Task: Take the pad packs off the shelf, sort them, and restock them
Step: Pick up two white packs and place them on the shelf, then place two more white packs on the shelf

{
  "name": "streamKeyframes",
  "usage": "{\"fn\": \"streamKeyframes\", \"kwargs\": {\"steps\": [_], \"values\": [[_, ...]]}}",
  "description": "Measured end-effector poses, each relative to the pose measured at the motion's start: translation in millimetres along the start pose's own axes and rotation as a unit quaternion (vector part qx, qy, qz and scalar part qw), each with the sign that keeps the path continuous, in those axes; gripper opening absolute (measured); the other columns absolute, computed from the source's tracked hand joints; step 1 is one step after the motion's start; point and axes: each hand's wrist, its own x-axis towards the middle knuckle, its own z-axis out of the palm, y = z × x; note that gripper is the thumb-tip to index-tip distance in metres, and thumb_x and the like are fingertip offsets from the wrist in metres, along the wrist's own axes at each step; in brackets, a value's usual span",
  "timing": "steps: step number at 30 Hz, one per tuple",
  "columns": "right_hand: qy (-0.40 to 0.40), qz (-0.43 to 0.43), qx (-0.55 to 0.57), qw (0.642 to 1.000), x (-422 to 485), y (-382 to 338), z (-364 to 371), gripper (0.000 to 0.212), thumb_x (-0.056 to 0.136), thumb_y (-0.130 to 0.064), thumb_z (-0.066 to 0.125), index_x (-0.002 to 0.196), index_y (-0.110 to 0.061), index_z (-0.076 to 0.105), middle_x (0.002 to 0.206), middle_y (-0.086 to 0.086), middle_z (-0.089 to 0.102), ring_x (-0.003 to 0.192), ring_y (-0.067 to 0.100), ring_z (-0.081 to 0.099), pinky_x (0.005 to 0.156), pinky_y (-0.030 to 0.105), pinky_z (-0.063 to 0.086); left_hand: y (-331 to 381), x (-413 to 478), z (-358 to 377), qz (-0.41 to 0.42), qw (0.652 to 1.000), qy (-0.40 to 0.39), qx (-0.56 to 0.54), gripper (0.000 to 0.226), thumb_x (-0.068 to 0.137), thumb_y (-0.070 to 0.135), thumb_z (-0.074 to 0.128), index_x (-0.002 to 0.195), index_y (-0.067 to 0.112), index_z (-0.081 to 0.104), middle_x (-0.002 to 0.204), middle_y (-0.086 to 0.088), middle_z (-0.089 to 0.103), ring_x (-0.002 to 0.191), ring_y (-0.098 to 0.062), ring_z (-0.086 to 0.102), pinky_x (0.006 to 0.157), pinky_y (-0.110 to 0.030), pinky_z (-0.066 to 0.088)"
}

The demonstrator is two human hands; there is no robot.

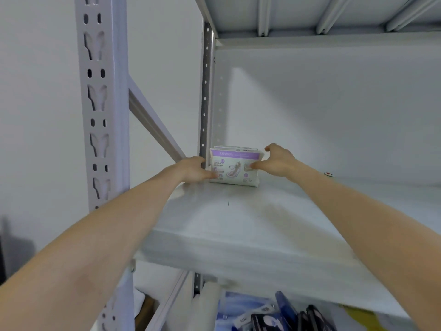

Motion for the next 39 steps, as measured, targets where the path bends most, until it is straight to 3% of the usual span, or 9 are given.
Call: {"fn": "streamKeyframes", "kwargs": {"steps": [3,7,10,13,17,25,33,39], "values": [[0.022,-0.034,-0.059,0.997,-25.3,-3.1,-9.3,0.076,0.085,-0.042,0.066,0.144,-0.008,0.031,0.138,0.014,0.047,0.122,0.030,0.047,0.087,0.032,0.040,2.8,-24.1,-7.7,0.022,0.997,0.019,0.076,0.070,0.090,0.057,0.052,0.142,0.014,0.037,0.135,-0.005,0.054,0.126,-0.026,0.046,0.098,-0.035,0.040],[0.032,-0.072,-0.147,0.986,-75.3,-14.1,-13.1,0.067,0.091,-0.048,0.054,0.144,-0.014,0.031,0.139,0.011,0.047,0.125,0.031,0.046,0.100,0.047,0.040,9.4,-64.9,-19.2,0.063,0.983,0.057,0.160,0.062,0.090,0.063,0.041,0.139,0.024,0.042,0.129,-0.001,0.059,0.119,-0.027,0.052,0.094,-0.039,0.043],[0.059,-0.079,-0.203,0.974,-119.0,-27.4,-12.0,0.060,0.093,-0.050,0.046,0.143,-0.018,0.033,0.138,0.008,0.049,0.125,0.031,0.046,0.097,0.047,0.038,12.4,-100.4,-24.1,0.110,0.974,0.100,0.171,0.058,0.092,0.061,0.040,0.136,0.023,0.046,0.126,-0.003,0.061,0.117,-0.030,0.054,0.092,-0.039,0.043],[0.089,-0.086,-0.258,0.958,-161.7,-40.4,-6.3,0.055,0.095,-0.050,0.041,0.138,-0.017,0.038,0.130,0.009,0.054,0.121,0.031,0.048,0.091,0.046,0.038,12.3,-139.8,-24.0,0.141,0.969,0.122,0.162,0.057,0.094,0.057,0.040,0.137,0.019,0.046,0.126,-0.006,0.061,0.118,-0.033,0.053,0.102,-0.046,0.036],[0.125,-0.080,-0.258,0.955,-215.9,-56.8,5.9,0.053,0.095,-0.049,0.039,0.137,-0.016,0.042,0.130,0.008,0.055,0.121,0.030,0.047,0.093,0.044,0.036,7.6,-192.3,-17.9,0.160,0.959,0.150,0.178,0.058,0.094,0.057,0.039,0.140,0.023,0.043,0.136,-0.006,0.055,0.126,-0.032,0.048,0.111,-0.055,0.024],[0.126,-0.097,-0.301,0.940,-315.3,-57.4,18.0,0.053,0.097,-0.046,0.037,0.140,-0.015,0.037,0.144,0.006,0.042,0.134,0.027,0.035,0.110,0.052,0.022,-9.8,-289.2,10.1,0.181,0.944,0.195,0.197,0.058,0.095,0.052,0.042,0.144,0.022,0.036,0.153,-0.007,0.034,0.143,-0.028,0.025,0.115,-0.056,0.011],[0.119,-0.109,-0.299,0.940,-420.3,-24.2,34.0,0.059,0.096,-0.044,0.037,0.147,-0.016,0.026,0.158,0.011,0.021,0.145,0.026,0.018,0.115,0.055,0.011,-17.8,-402.7,63.7,0.171,0.938,0.221,0.206,0.058,0.094,0.044,0.046,0.145,0.018,0.037,0.153,-0.013,0.035,0.143,-0.031,0.026,0.116,-0.056,0.014],[0.072,-0.089,-0.293,0.949,-528.1,23.3,52.7,0.061,0.096,-0.043,0.040,0.149,-0.017,0.025,0.159,0.010,0.018,0.147,0.025,0.015,0.115,0.055,0.005,-8.5,-502.0,131.9,0.157,0.952,0.165,0.203,0.062,0.094,0.046,0.046,0.148,0.019,0.034,0.157,-0.011,0.026,0.147,-0.028,0.017,0.117,-0.054,0.013]]}}
